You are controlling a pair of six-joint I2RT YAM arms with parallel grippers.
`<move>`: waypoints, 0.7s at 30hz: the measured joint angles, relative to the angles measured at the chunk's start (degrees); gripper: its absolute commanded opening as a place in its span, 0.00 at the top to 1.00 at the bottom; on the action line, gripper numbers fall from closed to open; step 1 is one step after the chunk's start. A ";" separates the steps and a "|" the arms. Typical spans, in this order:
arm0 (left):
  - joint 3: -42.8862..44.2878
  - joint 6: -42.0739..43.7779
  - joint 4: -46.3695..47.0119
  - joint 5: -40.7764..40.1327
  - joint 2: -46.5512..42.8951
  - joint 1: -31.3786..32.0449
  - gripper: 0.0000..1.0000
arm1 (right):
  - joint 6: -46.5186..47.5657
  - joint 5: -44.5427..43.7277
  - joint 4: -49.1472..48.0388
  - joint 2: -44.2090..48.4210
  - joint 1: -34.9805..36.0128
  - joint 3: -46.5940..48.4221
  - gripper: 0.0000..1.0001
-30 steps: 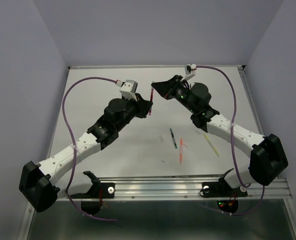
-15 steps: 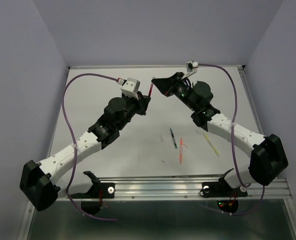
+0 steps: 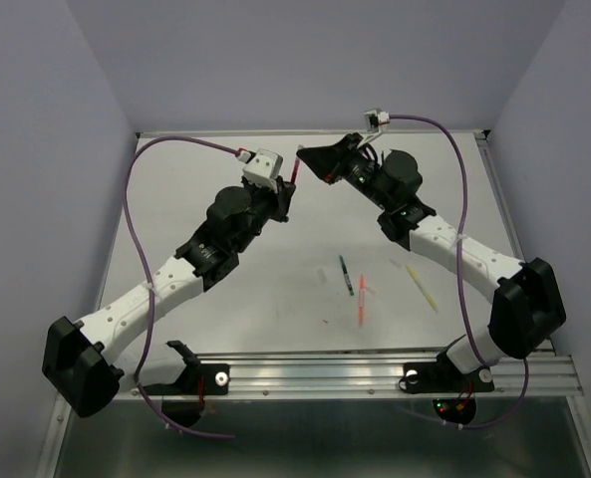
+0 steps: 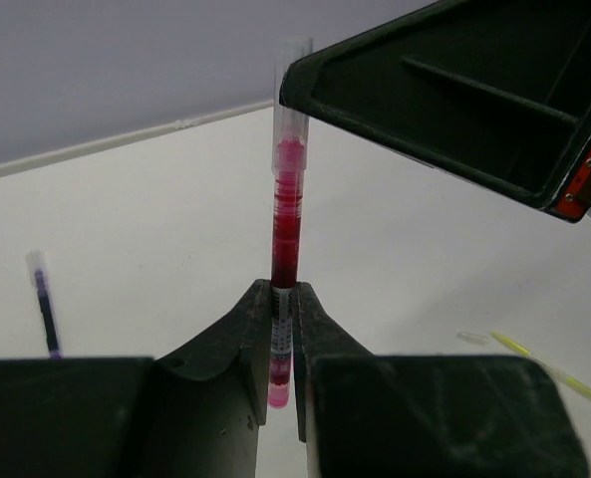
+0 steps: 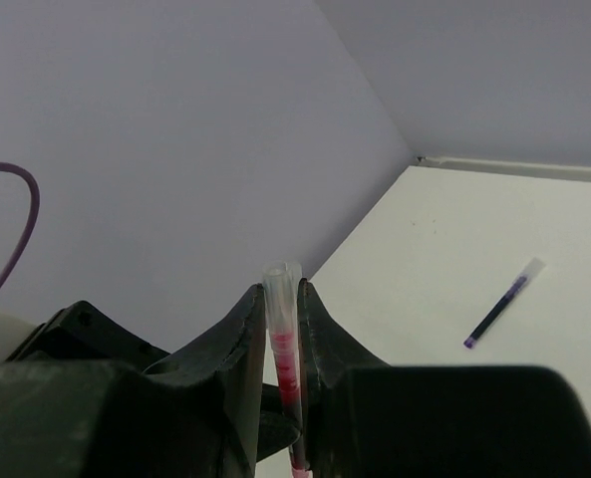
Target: Insert the pens into the pen caps
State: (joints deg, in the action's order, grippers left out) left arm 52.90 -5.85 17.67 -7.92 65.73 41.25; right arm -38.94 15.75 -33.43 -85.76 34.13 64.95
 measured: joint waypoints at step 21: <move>4.96 4.55 -4.31 -0.68 1.66 -1.60 1.00 | 3.89 2.25 1.66 -2.38 -0.02 4.90 0.99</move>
State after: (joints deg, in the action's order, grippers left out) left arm 57.87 -1.30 13.37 -8.60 67.40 39.66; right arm -35.05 18.00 -31.77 -88.14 34.11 69.84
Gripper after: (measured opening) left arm 0.211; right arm 0.208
